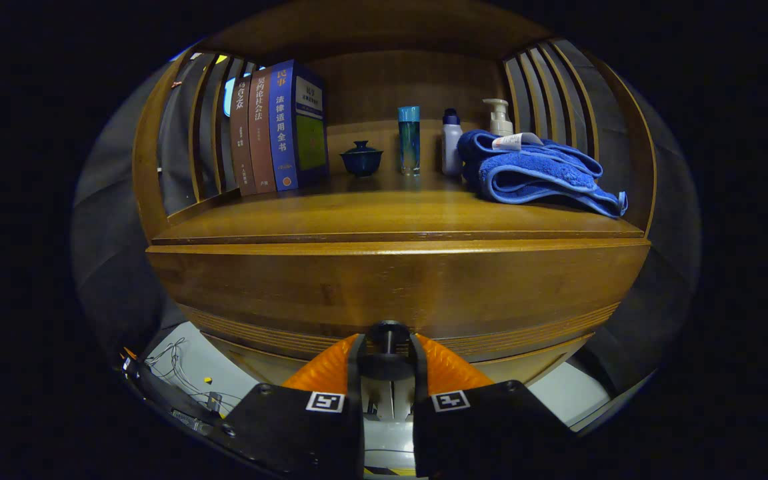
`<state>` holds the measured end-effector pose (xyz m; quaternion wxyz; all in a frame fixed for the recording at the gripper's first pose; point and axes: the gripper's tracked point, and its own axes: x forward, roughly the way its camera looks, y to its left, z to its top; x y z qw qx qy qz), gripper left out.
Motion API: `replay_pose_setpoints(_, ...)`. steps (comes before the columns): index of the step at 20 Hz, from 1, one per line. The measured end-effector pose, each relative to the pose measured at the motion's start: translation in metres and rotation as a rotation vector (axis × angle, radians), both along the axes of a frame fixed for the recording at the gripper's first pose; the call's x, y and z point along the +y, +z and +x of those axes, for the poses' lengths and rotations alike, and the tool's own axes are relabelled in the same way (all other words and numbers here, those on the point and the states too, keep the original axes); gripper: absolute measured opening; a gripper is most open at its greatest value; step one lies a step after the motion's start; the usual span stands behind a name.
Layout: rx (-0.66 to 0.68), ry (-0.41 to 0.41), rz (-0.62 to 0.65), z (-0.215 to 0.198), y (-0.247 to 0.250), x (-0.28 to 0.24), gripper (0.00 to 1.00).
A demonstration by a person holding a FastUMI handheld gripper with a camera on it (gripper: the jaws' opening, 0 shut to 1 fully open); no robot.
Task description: Pull open the drawer, take out the items inside it, and place them on the countertop above the cabinet.
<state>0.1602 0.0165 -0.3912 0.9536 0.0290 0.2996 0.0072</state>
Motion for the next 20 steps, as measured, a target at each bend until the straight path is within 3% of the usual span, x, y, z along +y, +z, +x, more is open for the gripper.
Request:
replay_pose_setpoints(8,0.035,0.008,-0.018,-0.031,0.005,0.001,0.33)
replay_pose_setpoints(20,0.126,0.015,-0.003,-0.149,0.022,0.002,0.33)
